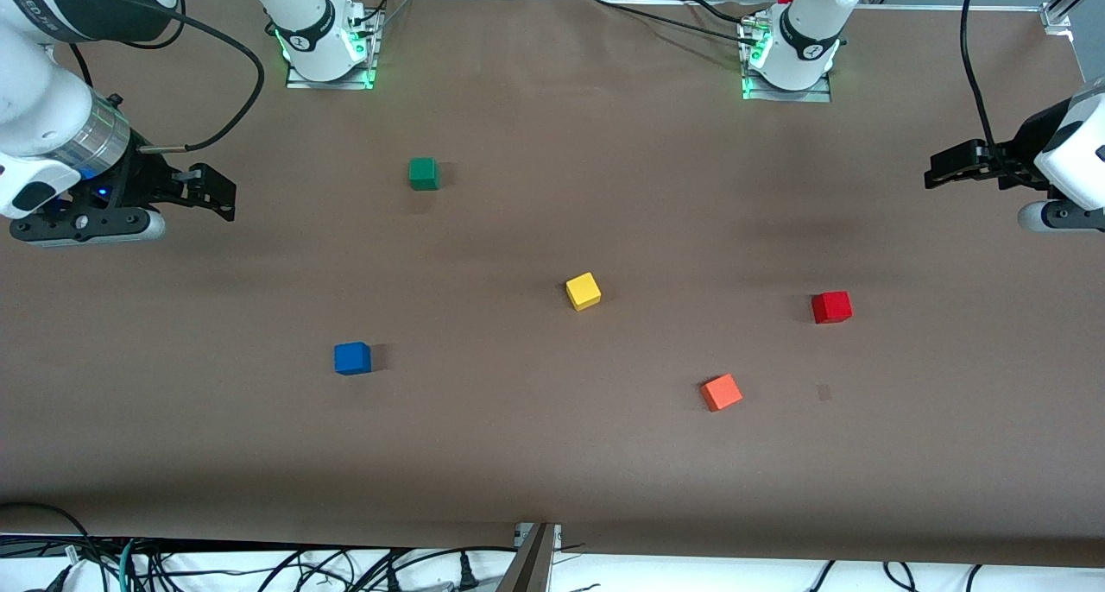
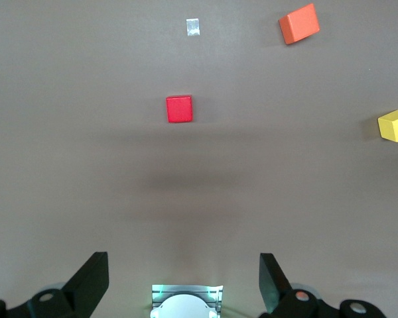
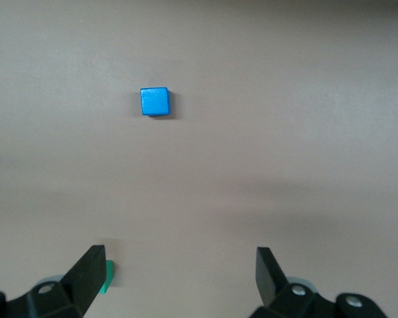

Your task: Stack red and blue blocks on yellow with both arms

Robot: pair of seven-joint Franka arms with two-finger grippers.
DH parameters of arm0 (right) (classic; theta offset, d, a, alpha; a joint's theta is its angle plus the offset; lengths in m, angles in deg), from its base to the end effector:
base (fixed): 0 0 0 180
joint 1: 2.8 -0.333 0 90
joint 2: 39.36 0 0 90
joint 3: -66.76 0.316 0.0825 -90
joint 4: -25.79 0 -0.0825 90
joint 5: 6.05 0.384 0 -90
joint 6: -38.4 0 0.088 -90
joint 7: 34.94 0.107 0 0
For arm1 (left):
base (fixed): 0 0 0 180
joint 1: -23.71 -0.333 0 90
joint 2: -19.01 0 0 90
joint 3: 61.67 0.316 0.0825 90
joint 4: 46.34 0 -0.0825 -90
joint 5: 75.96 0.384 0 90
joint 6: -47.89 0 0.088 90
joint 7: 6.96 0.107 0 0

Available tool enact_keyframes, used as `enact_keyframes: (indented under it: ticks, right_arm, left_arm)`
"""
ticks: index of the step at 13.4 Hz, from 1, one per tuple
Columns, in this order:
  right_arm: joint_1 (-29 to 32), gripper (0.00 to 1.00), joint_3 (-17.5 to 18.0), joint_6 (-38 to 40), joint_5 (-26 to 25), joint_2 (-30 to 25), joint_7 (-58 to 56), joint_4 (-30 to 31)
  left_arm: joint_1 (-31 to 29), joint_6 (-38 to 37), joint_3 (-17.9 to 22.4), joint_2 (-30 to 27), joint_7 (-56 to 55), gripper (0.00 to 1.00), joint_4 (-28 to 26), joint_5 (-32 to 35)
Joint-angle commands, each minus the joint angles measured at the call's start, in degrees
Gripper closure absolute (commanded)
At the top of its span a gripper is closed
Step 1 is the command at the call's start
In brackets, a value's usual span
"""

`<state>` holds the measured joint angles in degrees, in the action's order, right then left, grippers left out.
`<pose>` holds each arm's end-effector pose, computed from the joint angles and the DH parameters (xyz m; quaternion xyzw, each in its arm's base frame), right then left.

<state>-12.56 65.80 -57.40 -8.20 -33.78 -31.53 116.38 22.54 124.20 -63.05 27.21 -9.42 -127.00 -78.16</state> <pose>0.5843 0.0872 0.5727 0.9986 0.0490 -0.0011 0.0197 0.5716 -0.0058 0.6007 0.9937 0.0170 -0.1097 0.0182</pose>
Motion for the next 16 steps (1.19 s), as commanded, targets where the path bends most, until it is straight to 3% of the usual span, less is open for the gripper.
enact_keyframes:
  ticks: [1, 7, 9, 14, 16]
  right_arm:
    - [0.4, 0.0, 0.4, -0.4, -0.2, -0.5, -0.2, 0.3]
    - [0.4, 0.0, 0.4, -0.4, 0.0, -0.4, -0.5, 0.3]
    - [0.4, 0.0, 0.4, -0.4, 0.0, -0.4, -0.5, 0.3]
    - [0.4, 0.0, 0.4, -0.7, 0.0, -0.5, -0.9, 0.2]
    - [0.5, 0.0, 0.4, -0.7, 0.0, -0.4, -0.9, 0.2]
  left_arm:
    - [0.4, -0.6, -0.1, 0.6, 1.1, 0.0, 1.4, 2.3]
    - [0.5, -0.6, -0.3, 1.2, 1.2, 0.0, 1.3, 3.9]
    - [0.6, 0.2, -0.4, 4.1, 1.1, 0.0, 1.4, 2.6]
    - [-0.5, 11.2, -0.4, 10.9, 1.4, 0.0, -1.8, 1.0]
    - [-0.4, 18.7, -0.4, 12.4, 1.4, 0.0, -6.9, 1.0]
